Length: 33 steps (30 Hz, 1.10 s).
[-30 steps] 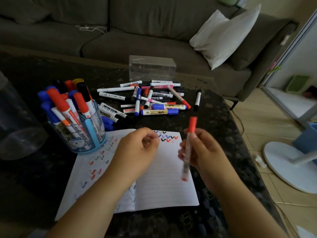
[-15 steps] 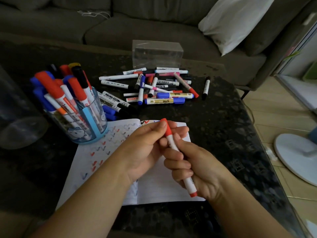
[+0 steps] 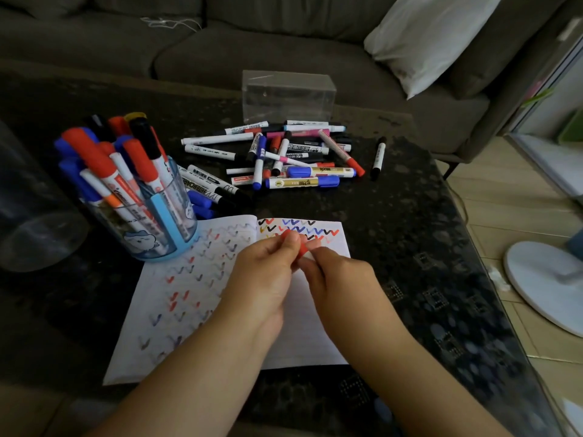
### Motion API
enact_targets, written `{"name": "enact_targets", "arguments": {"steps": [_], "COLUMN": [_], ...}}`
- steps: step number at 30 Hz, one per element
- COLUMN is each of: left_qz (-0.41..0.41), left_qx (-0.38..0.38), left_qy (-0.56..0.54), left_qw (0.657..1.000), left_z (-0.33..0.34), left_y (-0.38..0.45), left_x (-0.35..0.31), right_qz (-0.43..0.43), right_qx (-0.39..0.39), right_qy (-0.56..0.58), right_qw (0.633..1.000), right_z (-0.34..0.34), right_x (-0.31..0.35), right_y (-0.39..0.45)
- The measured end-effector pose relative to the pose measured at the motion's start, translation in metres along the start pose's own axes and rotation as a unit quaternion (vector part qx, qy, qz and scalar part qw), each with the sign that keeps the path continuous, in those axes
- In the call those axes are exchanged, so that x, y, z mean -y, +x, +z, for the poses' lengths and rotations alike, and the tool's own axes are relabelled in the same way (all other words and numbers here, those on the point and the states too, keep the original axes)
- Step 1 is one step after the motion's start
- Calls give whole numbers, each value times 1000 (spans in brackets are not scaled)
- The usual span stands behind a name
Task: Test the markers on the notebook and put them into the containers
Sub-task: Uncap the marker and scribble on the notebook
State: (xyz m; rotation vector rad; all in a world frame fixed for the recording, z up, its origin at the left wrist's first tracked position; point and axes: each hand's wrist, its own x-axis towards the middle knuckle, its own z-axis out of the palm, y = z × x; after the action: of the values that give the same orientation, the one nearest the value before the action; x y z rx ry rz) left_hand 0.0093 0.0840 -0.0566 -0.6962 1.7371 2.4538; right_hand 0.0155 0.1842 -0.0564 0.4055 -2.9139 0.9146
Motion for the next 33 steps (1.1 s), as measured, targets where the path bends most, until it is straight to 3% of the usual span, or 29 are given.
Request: {"name": "enact_targets", "arguments": {"steps": [3,5,7,9,10,11,13,15,18,19,21,25,27,28,29,30,32,33], "left_qz": [-7,-35,-58,-53,-47,-41,-27,-16,-20,-22,-23,-17,-20,-29,-43,-60,-71,-69], "left_qx": [19,91,181,242,258,263,238,196,135,114,75,33,60,92,129,169,244,271], "left_qy": [-8,-50,-89,-96,-101,-107,-107,-85,-64,-58,-48,-46,-39,-49,-71,-101,-131,-133], "left_qw": [1000,994,978,964,960,958,965,977,989,991,996,998,997,994,988,979,958,951], "left_z": [-2,-5,-8,-9,-9,-9,-7,-5,-3,-2,1,4,1,-1,-3,-5,-8,-8], "left_y": [3,3,0,-5,-7,-9,-12,-11,-8,-8,-6,-8,-6,-5,-6,-7,-12,-16], "left_x": [-1,-7,-13,-17,-17,-18,-19,-17,-11,-9,-5,-2,-3,-4,-7,-10,-15,-17], "right_qz": [-5,97,216,245,241,231,209,188,112,70,12,-16,0,35,95,162,239,240], "right_qx": [7,58,148,218,239,248,234,190,106,73,20,3,15,39,79,130,235,275], "right_qy": [25,213,470,610,642,652,612,517,285,209,103,-14,43,123,243,388,618,676], "right_qw": [1000,971,843,721,687,678,726,813,946,973,994,1000,999,991,962,898,711,641], "right_z": [0,-6,-19,-28,-30,-31,-28,-24,-17,-14,-9,-4,-6,-8,-12,-17,-29,-32], "right_x": [0,-1,1,5,7,9,13,13,7,4,1,-1,0,0,0,0,1,2], "right_y": [0,3,3,1,0,0,-2,-3,-3,-3,-2,0,-1,0,0,-1,-2,-3]}}
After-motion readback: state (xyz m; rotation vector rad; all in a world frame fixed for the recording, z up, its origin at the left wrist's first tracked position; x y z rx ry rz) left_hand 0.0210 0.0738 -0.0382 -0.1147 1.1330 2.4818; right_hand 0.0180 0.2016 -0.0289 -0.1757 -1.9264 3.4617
